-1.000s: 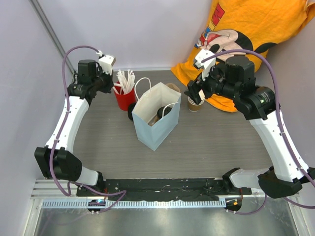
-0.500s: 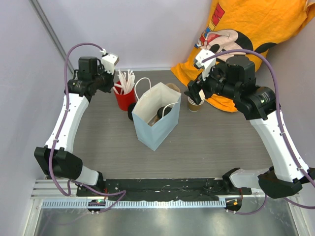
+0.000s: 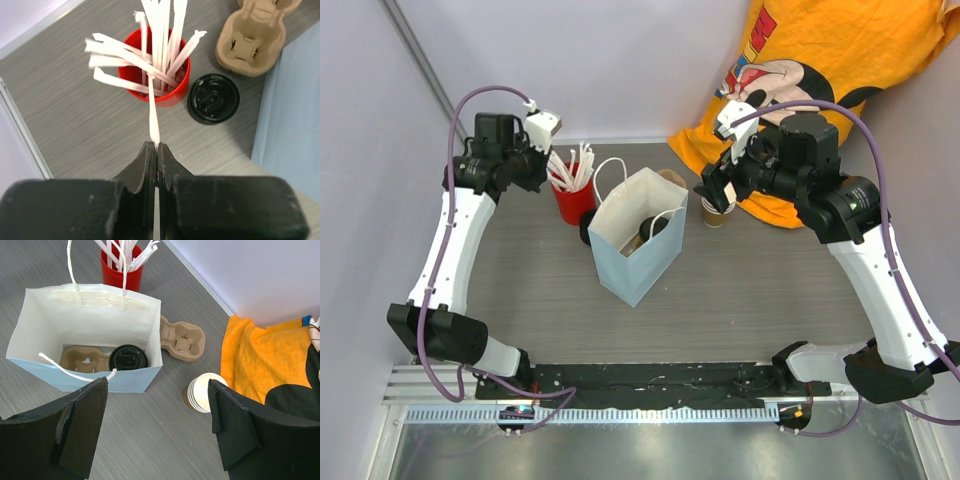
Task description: Pack the takeout coffee
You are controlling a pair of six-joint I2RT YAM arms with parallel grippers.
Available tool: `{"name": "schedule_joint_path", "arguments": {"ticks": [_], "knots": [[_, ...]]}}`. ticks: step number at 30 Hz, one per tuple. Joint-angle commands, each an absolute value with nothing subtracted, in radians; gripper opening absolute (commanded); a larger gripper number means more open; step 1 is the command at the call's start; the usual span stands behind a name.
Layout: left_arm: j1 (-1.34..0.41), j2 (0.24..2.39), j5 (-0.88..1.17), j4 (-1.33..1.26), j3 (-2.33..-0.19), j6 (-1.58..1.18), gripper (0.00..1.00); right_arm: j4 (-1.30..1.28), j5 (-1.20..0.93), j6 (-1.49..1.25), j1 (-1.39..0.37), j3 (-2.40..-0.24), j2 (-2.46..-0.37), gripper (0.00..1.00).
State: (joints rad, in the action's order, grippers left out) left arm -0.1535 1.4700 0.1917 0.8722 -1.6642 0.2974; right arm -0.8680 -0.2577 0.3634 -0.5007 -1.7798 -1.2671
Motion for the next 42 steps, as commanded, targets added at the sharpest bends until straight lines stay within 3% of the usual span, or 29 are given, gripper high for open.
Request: {"name": "schedule_joint_path", "arguments": {"ticks": [1,18,36,42], "knots": [[-0.158,1.407,0.198,0.943,-1.752,0.324,0.04,-0.836,-0.270,0.351,-0.494,-1.786,-1.241,0.85],[-0.158,1.250,0.201,1.060,-1.936,0.328,0.04,-0.827,-0.247,0.344,-0.476,-1.786,-1.247,0.85],[-0.158,1.181,0.802,1.114,-2.115,0.198,0.07,-0.772,-0.155,0.324,-0.420,-1.737,-1.229,0.86],[-0.193,1.186,0.830,1.131,-2.053,0.215,0.05,-0.764,-0.152,0.316,-0.402,-1.732,-1.219,0.88]]}}
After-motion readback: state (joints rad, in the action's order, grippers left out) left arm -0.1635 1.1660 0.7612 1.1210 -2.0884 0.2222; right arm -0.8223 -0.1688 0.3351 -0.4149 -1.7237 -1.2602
